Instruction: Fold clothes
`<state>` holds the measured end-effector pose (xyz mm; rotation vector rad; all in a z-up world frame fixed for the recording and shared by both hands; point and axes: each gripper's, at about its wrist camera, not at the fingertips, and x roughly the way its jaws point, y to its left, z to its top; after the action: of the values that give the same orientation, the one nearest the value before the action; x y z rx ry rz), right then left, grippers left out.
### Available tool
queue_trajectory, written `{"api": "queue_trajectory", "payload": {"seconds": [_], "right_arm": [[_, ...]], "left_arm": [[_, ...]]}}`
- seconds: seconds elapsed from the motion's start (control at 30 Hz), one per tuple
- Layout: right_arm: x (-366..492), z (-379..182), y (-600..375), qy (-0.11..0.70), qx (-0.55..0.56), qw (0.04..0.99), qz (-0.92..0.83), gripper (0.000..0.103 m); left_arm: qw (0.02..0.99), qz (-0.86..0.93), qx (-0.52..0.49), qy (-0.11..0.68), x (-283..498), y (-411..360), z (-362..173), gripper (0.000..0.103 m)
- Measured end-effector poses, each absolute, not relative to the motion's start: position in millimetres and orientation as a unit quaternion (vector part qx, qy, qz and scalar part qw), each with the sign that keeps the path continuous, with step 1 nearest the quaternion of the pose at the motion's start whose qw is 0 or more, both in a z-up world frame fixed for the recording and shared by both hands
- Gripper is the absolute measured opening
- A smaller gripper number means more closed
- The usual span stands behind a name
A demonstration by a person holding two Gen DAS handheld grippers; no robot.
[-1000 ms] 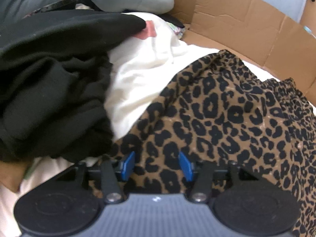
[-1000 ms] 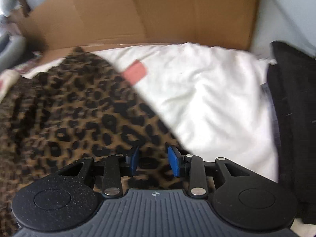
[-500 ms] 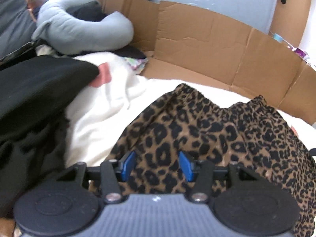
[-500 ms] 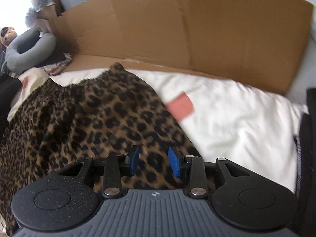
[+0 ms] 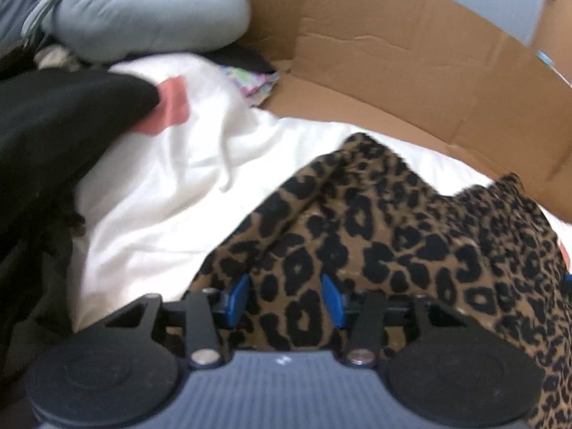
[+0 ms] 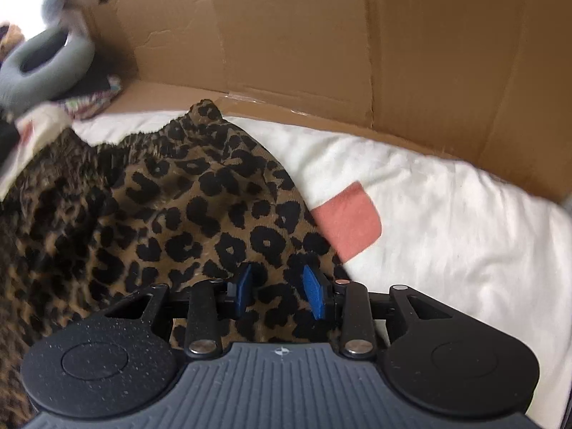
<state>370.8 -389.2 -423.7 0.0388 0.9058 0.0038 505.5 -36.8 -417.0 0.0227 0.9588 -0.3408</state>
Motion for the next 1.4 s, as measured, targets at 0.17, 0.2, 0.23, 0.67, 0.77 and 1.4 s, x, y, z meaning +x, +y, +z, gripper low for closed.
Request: {"api": "queue_trajectory", "payload": {"seconds": [0.17,0.2,0.23,0.67,0.77,1.4], "right_arm": [[386,-416,-396,0.444,0.040,0.895,-0.023,0.037],[387,-412,-396,0.439,0.047,0.897,-0.019,0.037],[388,-408,-396,0.432,0.054,0.900,-0.013,0.037],[422,-403,-361,0.405,0.082,0.907,0.083,0.037],[434,-408,-351,0.405,0.071,0.906,0.097,0.037],[474,-414,-356,0.399,0.043,0.916,0.028,0.035]], "left_arm": [[0.885,-0.119,0.075,0.445,505,-44,-409,0.033],[0.889,-0.102,0.076,0.440,505,-42,-405,0.033],[0.893,-0.085,0.076,0.436,505,-41,-400,0.030],[0.875,-0.296,0.042,0.382,482,-103,-379,0.051],[0.868,-0.303,0.066,0.389,483,-125,-395,0.051],[0.881,-0.292,0.083,0.363,488,-122,-389,0.051]]}}
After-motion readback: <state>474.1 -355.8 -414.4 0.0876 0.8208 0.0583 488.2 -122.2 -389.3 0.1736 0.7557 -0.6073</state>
